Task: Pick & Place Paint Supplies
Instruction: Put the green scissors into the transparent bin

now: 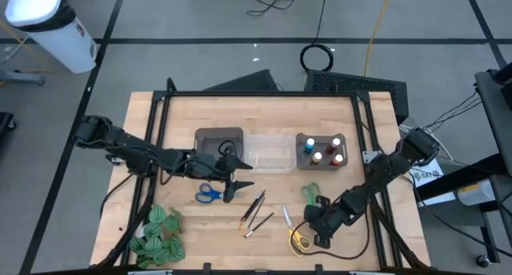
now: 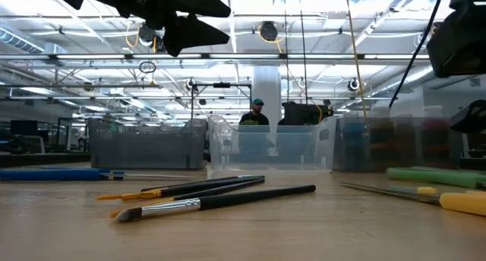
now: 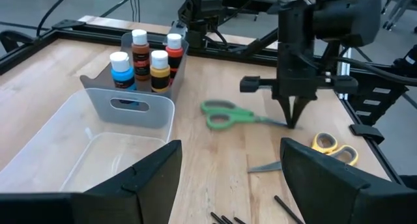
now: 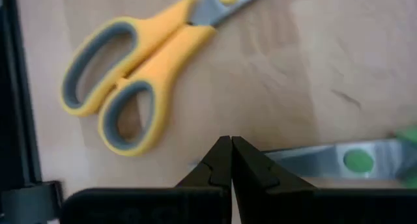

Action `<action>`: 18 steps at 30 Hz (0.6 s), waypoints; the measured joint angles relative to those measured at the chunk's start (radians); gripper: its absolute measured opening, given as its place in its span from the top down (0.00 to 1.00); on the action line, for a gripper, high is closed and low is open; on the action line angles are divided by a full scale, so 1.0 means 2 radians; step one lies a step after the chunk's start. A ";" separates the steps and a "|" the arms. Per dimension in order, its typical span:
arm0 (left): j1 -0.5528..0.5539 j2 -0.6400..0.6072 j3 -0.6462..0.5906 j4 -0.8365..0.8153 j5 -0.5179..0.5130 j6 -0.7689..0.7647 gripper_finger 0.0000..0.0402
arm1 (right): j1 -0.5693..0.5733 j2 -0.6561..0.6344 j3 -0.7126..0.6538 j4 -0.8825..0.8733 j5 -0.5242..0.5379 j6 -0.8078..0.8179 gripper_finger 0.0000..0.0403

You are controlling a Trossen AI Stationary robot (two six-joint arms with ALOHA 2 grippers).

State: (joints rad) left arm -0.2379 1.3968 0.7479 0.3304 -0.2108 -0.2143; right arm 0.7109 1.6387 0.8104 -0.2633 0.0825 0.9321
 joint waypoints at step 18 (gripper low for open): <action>0.000 0.000 0.000 0.000 0.000 -0.002 0.33 | 0.012 -0.086 -0.003 -0.225 0.201 0.142 1.00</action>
State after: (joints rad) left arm -0.2379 1.3968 0.7486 0.3313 -0.2111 -0.2179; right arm 0.7354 1.4663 0.8046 -0.7132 0.4841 1.2171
